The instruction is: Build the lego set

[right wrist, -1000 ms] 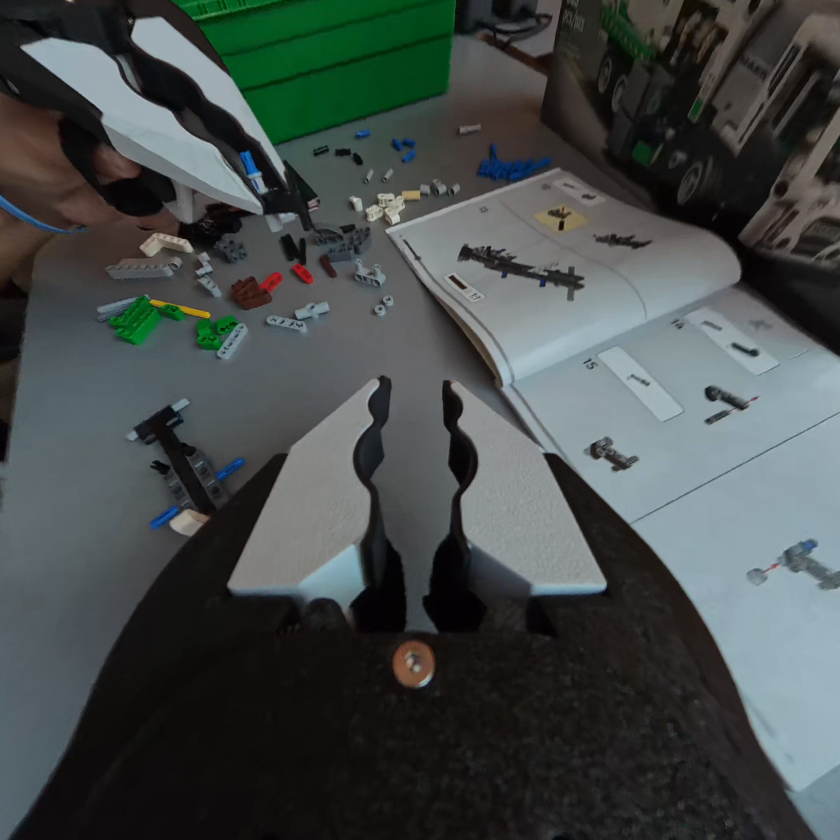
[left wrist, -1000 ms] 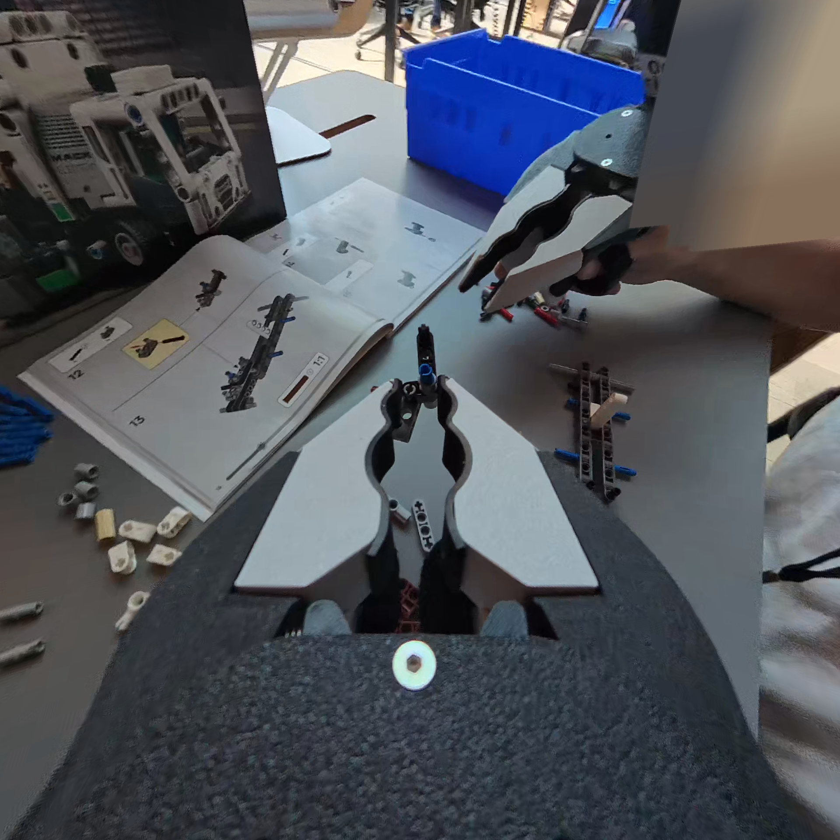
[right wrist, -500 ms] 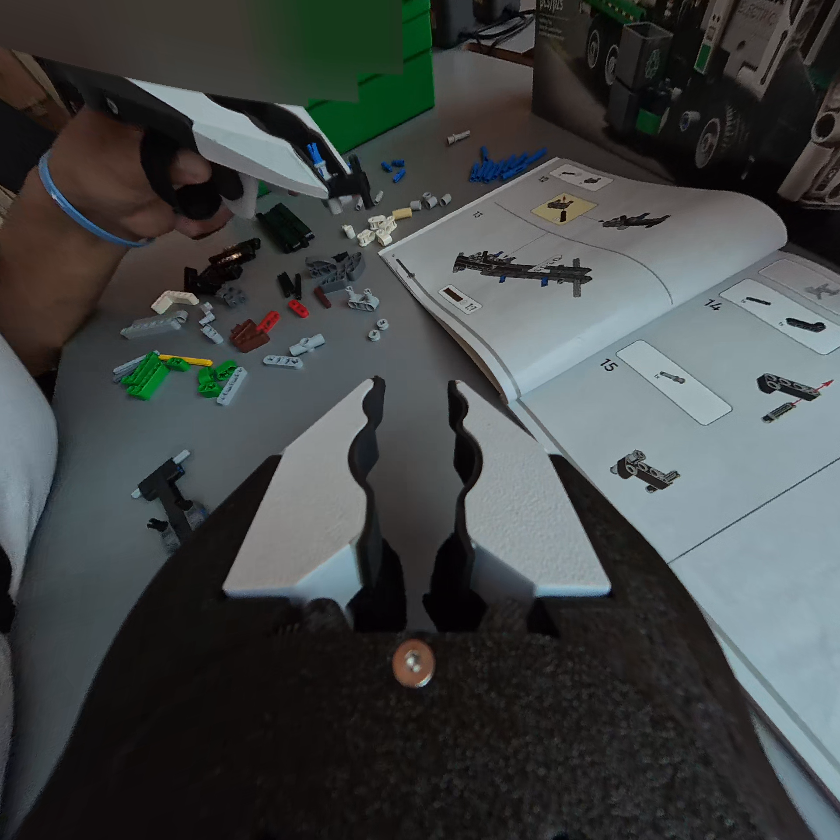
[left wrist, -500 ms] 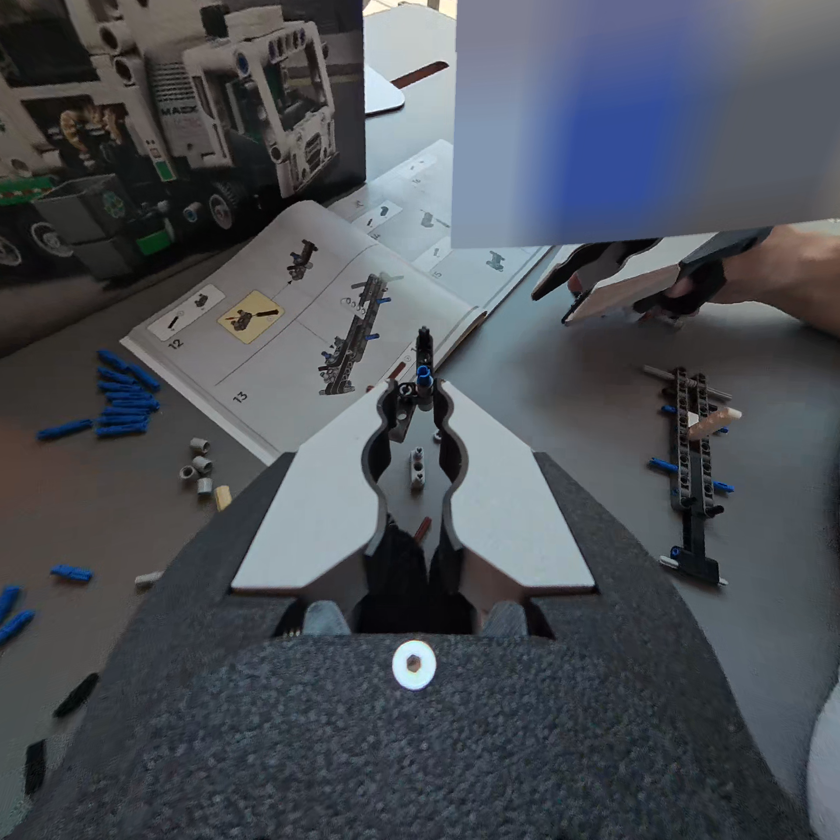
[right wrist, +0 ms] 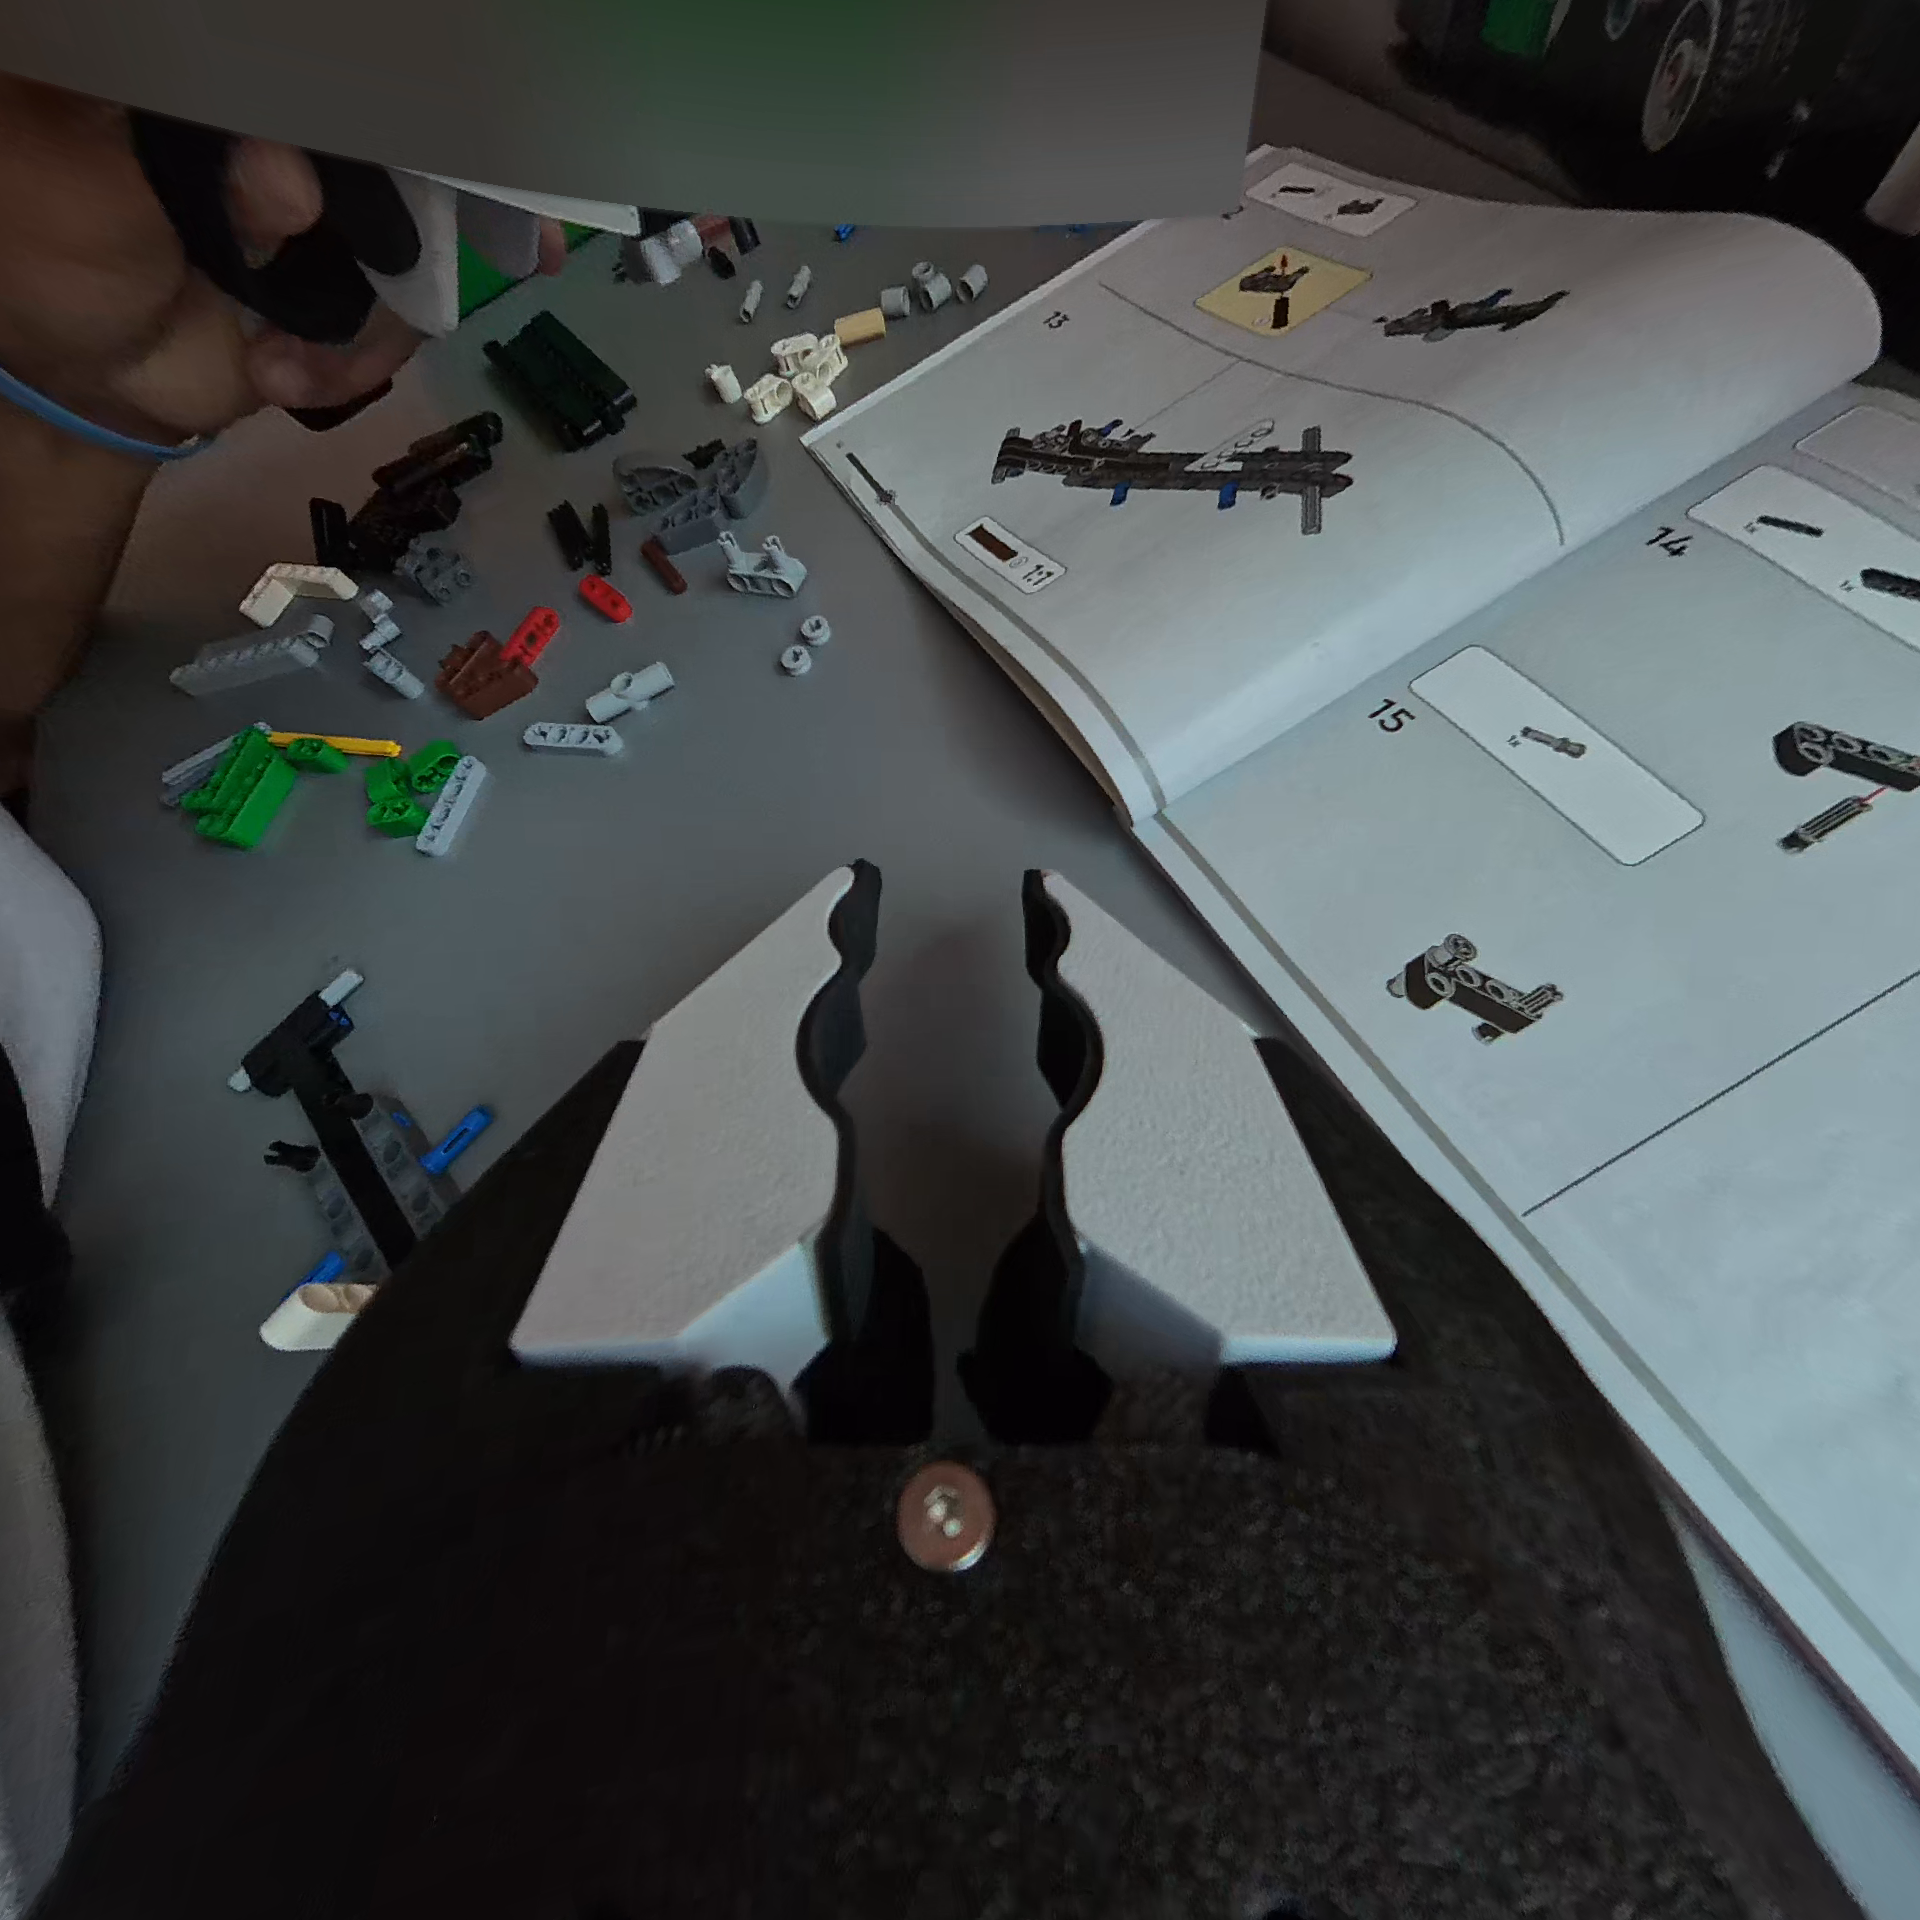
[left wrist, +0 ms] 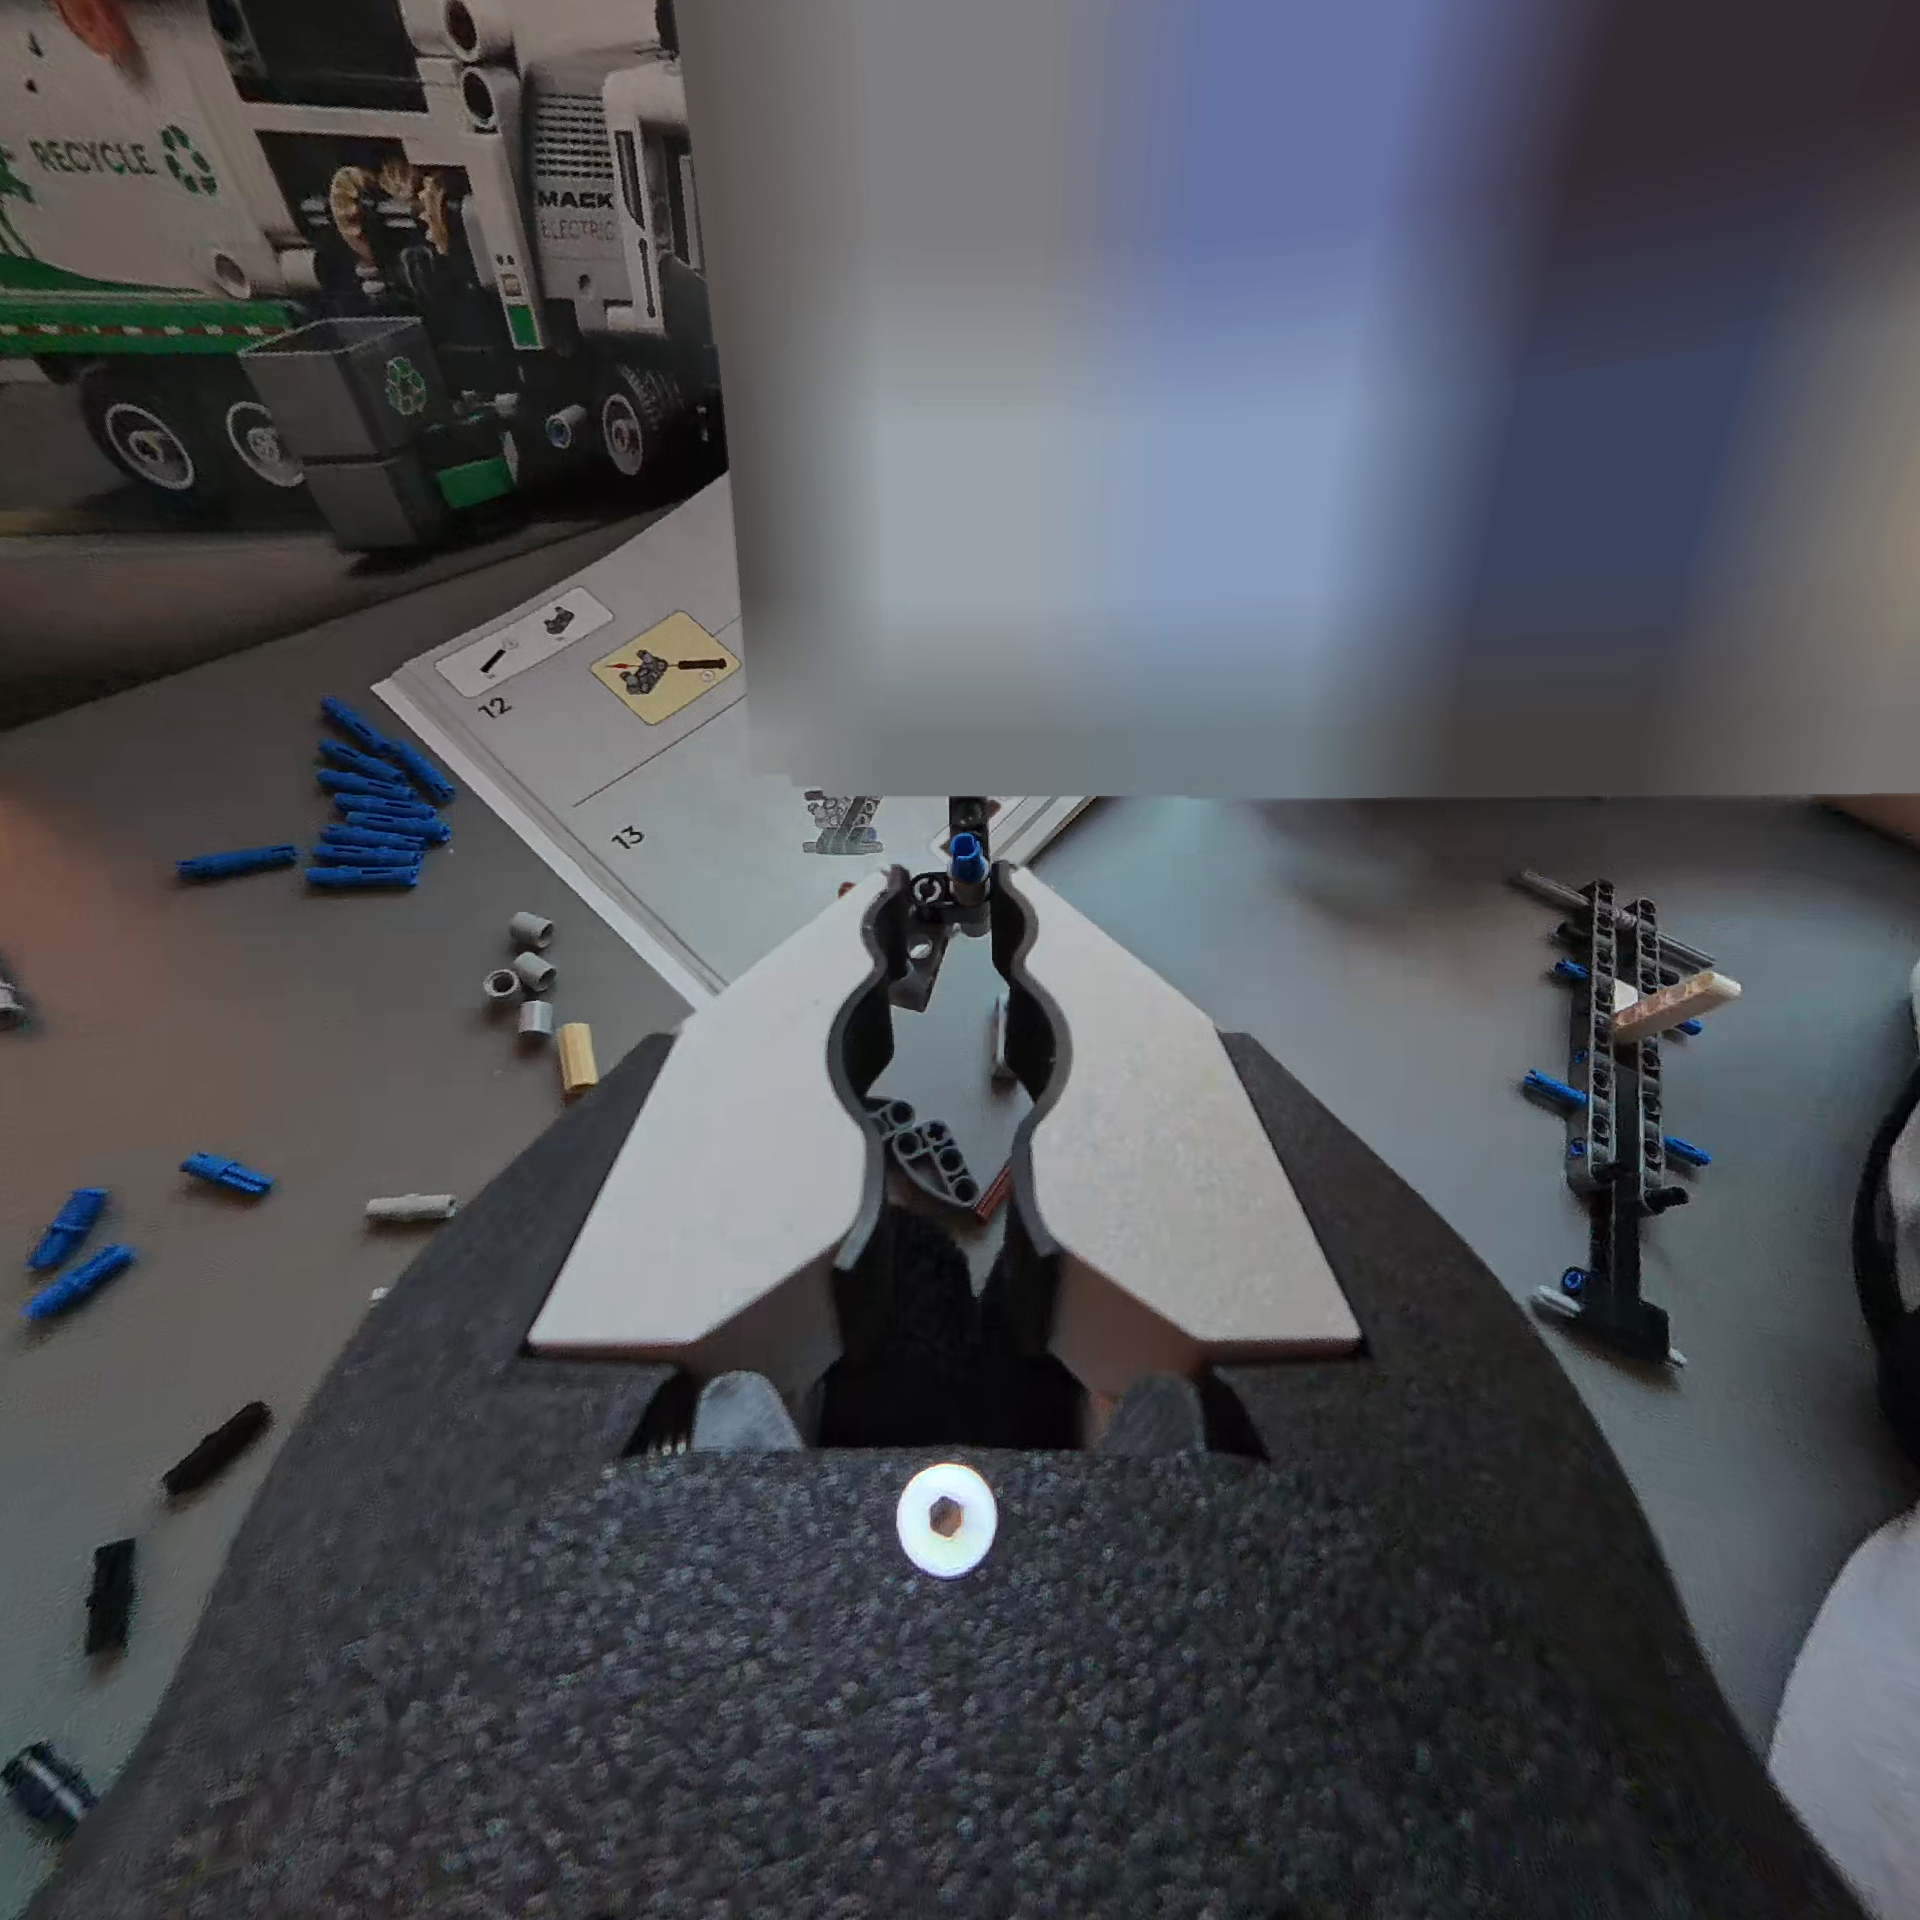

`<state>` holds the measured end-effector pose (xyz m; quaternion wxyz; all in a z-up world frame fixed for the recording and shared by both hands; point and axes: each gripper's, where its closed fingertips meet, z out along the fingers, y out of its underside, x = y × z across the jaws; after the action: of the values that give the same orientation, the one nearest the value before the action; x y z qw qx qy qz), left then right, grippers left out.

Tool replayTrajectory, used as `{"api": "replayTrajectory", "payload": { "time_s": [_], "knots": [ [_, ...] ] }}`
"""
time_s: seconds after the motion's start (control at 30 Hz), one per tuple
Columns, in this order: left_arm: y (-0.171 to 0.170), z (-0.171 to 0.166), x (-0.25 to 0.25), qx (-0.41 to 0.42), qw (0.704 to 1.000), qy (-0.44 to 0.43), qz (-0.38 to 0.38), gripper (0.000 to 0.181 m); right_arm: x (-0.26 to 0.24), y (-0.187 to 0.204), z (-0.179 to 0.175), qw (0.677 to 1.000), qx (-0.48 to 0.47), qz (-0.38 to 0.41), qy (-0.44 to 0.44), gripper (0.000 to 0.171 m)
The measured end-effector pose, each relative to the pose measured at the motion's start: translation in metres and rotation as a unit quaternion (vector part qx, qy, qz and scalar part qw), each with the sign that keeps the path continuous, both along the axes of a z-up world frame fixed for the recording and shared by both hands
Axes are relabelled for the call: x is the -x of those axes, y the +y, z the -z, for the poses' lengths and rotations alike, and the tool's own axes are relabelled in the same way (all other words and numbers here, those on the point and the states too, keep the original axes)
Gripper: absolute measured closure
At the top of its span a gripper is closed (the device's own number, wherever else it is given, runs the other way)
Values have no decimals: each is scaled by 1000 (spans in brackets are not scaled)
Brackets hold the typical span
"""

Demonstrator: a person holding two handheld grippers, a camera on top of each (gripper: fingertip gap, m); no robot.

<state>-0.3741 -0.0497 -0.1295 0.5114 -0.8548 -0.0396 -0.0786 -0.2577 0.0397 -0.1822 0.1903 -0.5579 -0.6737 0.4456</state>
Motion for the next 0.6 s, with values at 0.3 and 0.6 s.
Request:
{"api": "replayTrajectory", "payload": {
  "time_s": [0.3, 0.6],
  "knots": [
    [-2, 12, 9, 17, 1000, 6, -8, 168, -2, 2, 7, 999, -51, -4, -7, 146],
    [-3, 17, 16, 28, 999, 20, -21, 168, -3, 2, 8, 999, -53, -6, -9, 146]
  ]
}}
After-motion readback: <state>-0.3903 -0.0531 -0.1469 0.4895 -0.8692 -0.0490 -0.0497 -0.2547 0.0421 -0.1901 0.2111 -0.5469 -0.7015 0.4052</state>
